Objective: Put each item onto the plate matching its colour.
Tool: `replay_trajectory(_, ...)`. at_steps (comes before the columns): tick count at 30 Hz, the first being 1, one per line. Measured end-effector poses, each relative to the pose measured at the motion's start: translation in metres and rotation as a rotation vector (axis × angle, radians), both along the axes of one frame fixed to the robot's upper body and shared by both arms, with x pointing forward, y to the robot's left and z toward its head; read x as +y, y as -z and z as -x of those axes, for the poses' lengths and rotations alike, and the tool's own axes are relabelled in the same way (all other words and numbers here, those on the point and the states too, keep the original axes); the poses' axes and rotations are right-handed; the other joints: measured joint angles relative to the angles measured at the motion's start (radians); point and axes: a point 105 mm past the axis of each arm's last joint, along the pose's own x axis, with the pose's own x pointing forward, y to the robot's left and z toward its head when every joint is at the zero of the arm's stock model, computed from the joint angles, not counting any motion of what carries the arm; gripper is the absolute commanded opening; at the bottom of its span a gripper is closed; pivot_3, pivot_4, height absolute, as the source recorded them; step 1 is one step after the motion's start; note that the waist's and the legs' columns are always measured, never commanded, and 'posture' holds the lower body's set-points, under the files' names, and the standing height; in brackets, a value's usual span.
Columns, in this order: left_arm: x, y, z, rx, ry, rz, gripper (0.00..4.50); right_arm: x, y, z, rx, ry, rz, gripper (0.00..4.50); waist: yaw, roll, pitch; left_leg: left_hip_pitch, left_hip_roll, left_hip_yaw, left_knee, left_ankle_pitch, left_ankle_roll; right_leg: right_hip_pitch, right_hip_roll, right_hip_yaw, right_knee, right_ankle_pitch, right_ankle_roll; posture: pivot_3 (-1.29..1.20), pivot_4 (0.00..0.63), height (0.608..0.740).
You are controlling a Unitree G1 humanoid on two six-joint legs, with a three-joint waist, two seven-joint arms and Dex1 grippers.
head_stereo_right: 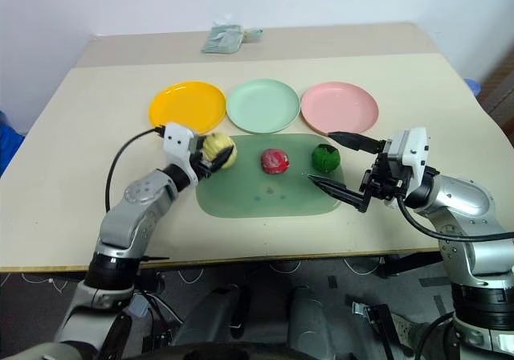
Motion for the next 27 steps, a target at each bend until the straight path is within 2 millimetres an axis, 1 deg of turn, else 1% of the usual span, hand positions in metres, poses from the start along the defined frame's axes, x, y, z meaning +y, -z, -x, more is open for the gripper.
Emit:
replay_trajectory(1, 0.012, -0.011, -0.015, -0.019, -0.103, 0.023, 3.00, 0.001, 0.000, -0.001, -0.002, 0.003, -0.004, 4.50, 0.002, 0.000, 0.000, 0.000, 0.000, 0.000, 0.001, 0.000, 0.000, 0.000, 0.000, 0.000, 0.000, 0.000, 0.000, 0.00, 0.150, 0.740)
replay_trajectory(2, 0.022, -0.020, -0.024, -0.035, -0.171, 0.041, 3.00, 0.002, 0.000, -0.001, -0.004, 0.001, -0.008, 4.50, 0.004, 0.000, 0.000, 0.000, 0.000, 0.000, 0.001, 0.000, 0.000, 0.000, 0.000, 0.000, 0.000, 0.000, 0.000, 0.00, 0.150, 0.740)
replay_trajectory(4, 0.033, -0.034, -0.037, -0.057, -0.250, 0.097, 3.00, 0.003, 0.002, -0.002, -0.001, 0.004, -0.013, 4.50, 0.005, 0.000, 0.000, 0.000, -0.001, 0.001, 0.001, 0.001, -0.002, 0.000, 0.000, 0.000, 0.000, 0.000, 0.001, 0.00, 0.150, 0.740)
replay_trajectory(5, 0.037, -0.036, -0.040, -0.063, -0.272, 0.116, 3.00, 0.004, 0.002, -0.003, 0.000, 0.006, -0.014, 4.50, 0.006, 0.000, 0.000, 0.000, -0.001, 0.001, 0.001, 0.002, -0.004, 0.000, 0.000, 0.000, 0.000, 0.000, 0.001, 0.00, 0.150, 0.740)
replay_trajectory(9, 0.035, -0.019, -0.064, 0.014, -0.303, 0.195, 3.00, 0.005, 0.003, -0.005, -0.003, 0.012, -0.025, 4.50, 0.021, -0.002, 0.001, -0.001, -0.001, 0.001, 0.003, 0.002, -0.004, 0.000, 0.000, -0.001, 0.000, 0.001, 0.002, 0.00, 0.150, 0.740)
replay_trajectory(13, 0.035, -0.017, -0.084, 0.056, -0.325, 0.239, 3.00, 0.006, 0.004, -0.006, -0.002, 0.016, -0.031, 4.50, 0.022, -0.003, 0.001, -0.003, -0.002, 0.001, 0.009, 0.001, -0.001, 0.001, 0.000, -0.001, 0.001, 0.002, 0.004, 0.00, 0.150, 0.740)
replay_trajectory(14, 0.034, -0.017, -0.086, 0.060, -0.321, 0.245, 3.43, 0.007, 0.004, -0.006, -0.004, 0.017, -0.032, 4.50, 0.020, -0.003, 0.001, -0.003, -0.002, 0.001, 0.009, 0.000, -0.001, 0.002, 0.000, -0.001, 0.000, 0.002, 0.005, 0.00, 0.150, 0.740)
replay_trajectory(15, 0.032, -0.016, -0.088, 0.062, -0.311, 0.248, 3.90, 0.006, 0.004, -0.006, -0.004, 0.019, -0.031, 4.50, 0.020, -0.003, 0.001, -0.003, -0.002, 0.001, 0.010, 0.000, -0.001, 0.002, 0.000, -0.001, 0.000, 0.002, 0.005, 0.00, 0.150, 0.740)
replay_trajectory(16, 0.030, -0.015, -0.089, 0.061, -0.300, 0.250, 4.26, 0.006, 0.004, -0.006, -0.006, 0.022, -0.031, 4.50, 0.019, -0.003, 0.001, -0.003, -0.002, 0.001, 0.010, 0.000, -0.001, 0.002, 0.000, -0.001, 0.000, 0.003, 0.005, 0.00, 0.150, 0.740)
replay_trajectory(17, 0.029, -0.011, -0.089, 0.065, -0.291, 0.252, 4.48, 0.006, 0.004, -0.007, -0.006, 0.025, -0.033, 4.50, 0.019, -0.003, 0.001, -0.003, -0.002, 0.001, 0.010, 0.000, -0.001, 0.002, 0.000, -0.001, 0.000, 0.003, 0.005, 0.00, 0.150, 0.740)
replay_trajectory(19, 0.027, -0.006, -0.089, 0.076, -0.276, 0.258, 4.48, 0.006, 0.004, -0.007, -0.004, 0.031, -0.035, 4.50, 0.018, -0.003, 0.001, -0.003, -0.002, 0.001, 0.010, 0.000, -0.001, 0.001, 0.000, -0.001, 0.000, 0.003, 0.005, 0.00, 0.150, 0.740)
replay_trajectory(21, 0.025, -0.006, -0.089, 0.075, -0.267, 0.261, 4.48, 0.005, 0.006, -0.006, 0.001, 0.041, -0.037, 4.50, 0.018, -0.003, 0.001, -0.003, -0.002, 0.001, 0.010, 0.000, -0.001, 0.001, 0.000, -0.001, 0.001, 0.003, 0.005, 0.00, 0.150, 0.740)
replay_trajectory(25, 0.028, -0.020, -0.084, 0.000, -0.232, 0.272, 4.48, 0.004, 0.010, -0.005, 0.011, 0.054, -0.039, 4.50, 0.016, -0.003, 0.001, -0.003, -0.002, 0.002, 0.010, 0.000, -0.001, 0.001, 0.000, 0.000, 0.001, 0.003, 0.005, 0.00, 0.150, 0.740)
replay_trajectory(27, 0.028, -0.026, -0.074, -0.042, -0.176, 0.271, 4.48, 0.004, 0.009, -0.004, 0.008, 0.061, -0.040, 4.50, 0.015, -0.002, 0.001, -0.003, -0.002, 0.002, 0.010, 0.000, -0.001, 0.001, 0.000, 0.001, 0.001, 0.003, 0.005, 0.00, 0.150, 0.740)
